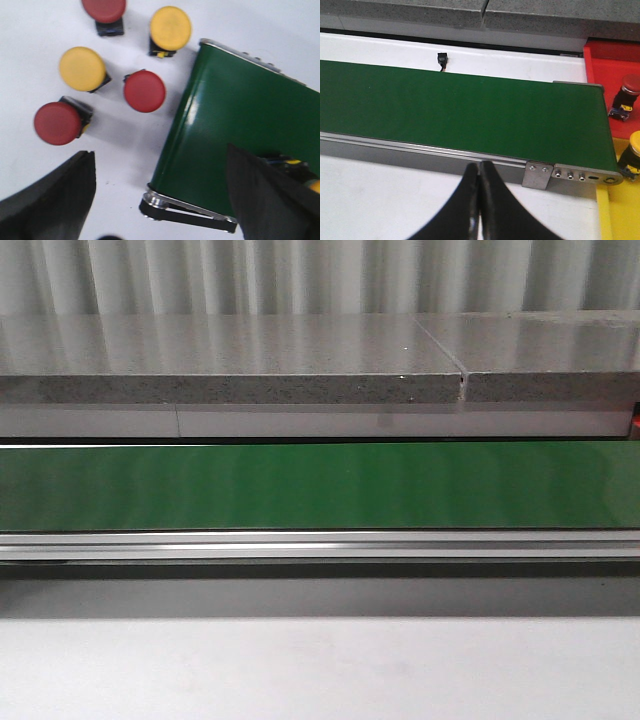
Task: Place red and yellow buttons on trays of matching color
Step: 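Set the yellow button on the green belt and open the left gripper, then lower the left gripper onto a red push button and grasp it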
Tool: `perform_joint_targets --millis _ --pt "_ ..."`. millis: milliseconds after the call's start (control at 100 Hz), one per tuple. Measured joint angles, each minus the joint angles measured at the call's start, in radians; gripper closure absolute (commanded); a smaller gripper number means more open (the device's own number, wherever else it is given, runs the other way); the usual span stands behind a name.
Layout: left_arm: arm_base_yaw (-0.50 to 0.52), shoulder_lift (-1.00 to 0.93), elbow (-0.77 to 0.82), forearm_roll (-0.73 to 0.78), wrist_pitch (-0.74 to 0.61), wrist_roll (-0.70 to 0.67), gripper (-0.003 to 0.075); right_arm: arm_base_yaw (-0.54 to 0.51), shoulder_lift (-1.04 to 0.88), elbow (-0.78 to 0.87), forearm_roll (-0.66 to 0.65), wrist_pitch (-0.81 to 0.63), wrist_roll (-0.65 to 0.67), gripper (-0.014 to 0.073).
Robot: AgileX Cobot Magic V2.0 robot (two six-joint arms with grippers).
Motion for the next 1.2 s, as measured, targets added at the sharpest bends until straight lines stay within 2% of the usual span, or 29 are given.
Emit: perform_joint_targets --millis 170,340,870,1200 --pt "0.093 0.006 0.006 0.028 0.028 0.000 0.0195 0.000 0.000 0.000 0.000 0.000 -0.002 0.0666" --pt "0.142 0.053 0.018 0.038 0.028 0.000 0.0195 0.000 0.000 0.000 0.000 0.000 -0.001 0.0666" --pt "0.149 0.230 0.020 0.072 0.022 0.000 0.0195 0.000 0.000 0.000 0.000 0.000 -0.001 0.0666" --pt "0.149 0.288 0.020 0.063 -0.081 0.000 0.0196 0.000 0.000 0.000 -0.001 0.000 -0.001 0.0666"
